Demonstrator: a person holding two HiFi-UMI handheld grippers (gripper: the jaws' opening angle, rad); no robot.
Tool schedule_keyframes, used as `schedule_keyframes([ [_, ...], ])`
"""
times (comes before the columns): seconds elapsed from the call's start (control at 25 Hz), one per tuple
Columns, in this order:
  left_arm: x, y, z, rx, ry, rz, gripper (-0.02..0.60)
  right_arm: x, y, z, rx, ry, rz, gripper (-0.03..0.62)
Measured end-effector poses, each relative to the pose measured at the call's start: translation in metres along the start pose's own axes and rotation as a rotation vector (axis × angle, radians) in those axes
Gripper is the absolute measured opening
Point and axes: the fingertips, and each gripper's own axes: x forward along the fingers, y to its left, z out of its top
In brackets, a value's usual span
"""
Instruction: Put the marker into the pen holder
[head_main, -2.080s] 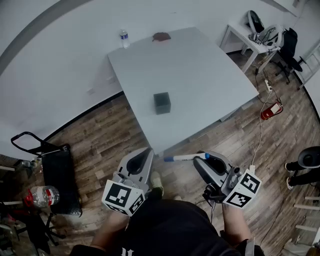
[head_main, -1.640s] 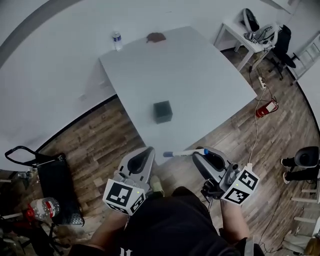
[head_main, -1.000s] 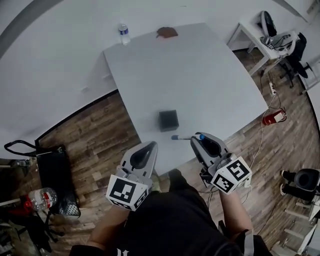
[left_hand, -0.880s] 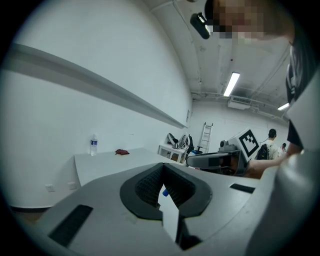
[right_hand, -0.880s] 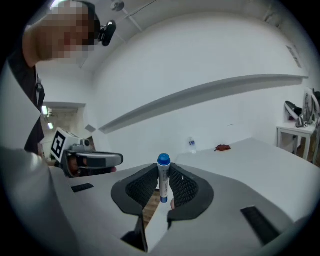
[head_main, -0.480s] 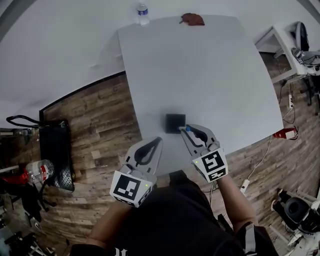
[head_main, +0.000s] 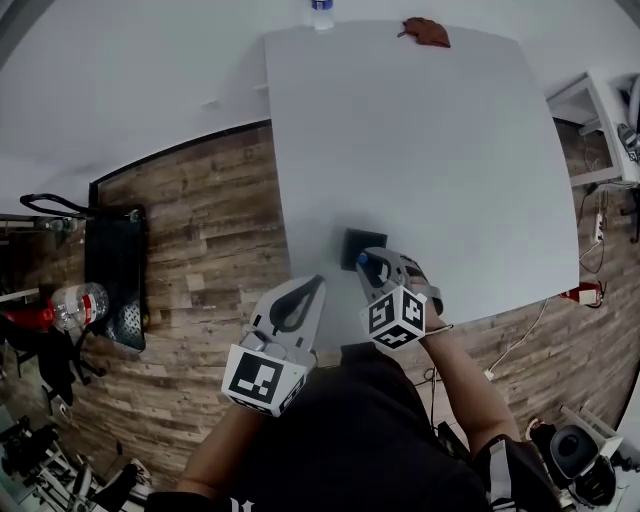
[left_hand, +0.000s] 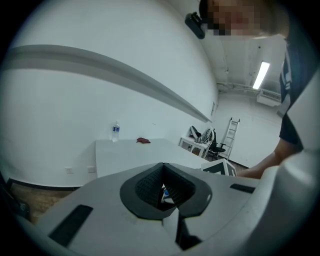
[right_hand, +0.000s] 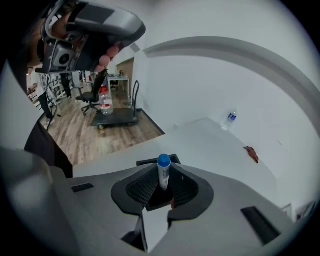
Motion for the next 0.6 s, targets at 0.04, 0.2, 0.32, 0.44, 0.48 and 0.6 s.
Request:
schedule_keyframes([
  [0.04,0.000,0.002,-0.001,-0.005,0.004,0.009,0.006,0.004,0.002,-0.003,-0.020,0.021,0.010,0.075],
  [0.2,-0.003,0.007,-0.004,-0.018,0.006,0.040,0.006,0.018,0.011,-0.010,-0.059,0.074,0.054,0.077],
  [0.32,-0.006,0.011,-0.004,-0.023,0.003,0.055,0.006,0.023,0.016,-0.011,-0.064,0.080,0.081,0.077],
  [0.44,-0.005,0.015,-0.005,-0.028,0.003,0.061,0.006,0.026,0.017,-0.008,-0.050,0.068,0.106,0.077],
  [0.48,-0.004,0.016,-0.005,-0.029,0.004,0.060,0.006,0.026,0.018,-0.006,-0.040,0.062,0.115,0.078],
  [0.6,-0.003,0.016,-0.003,-0.026,-0.002,0.052,0.006,0.021,0.019,0.001,-0.015,0.046,0.131,0.097],
])
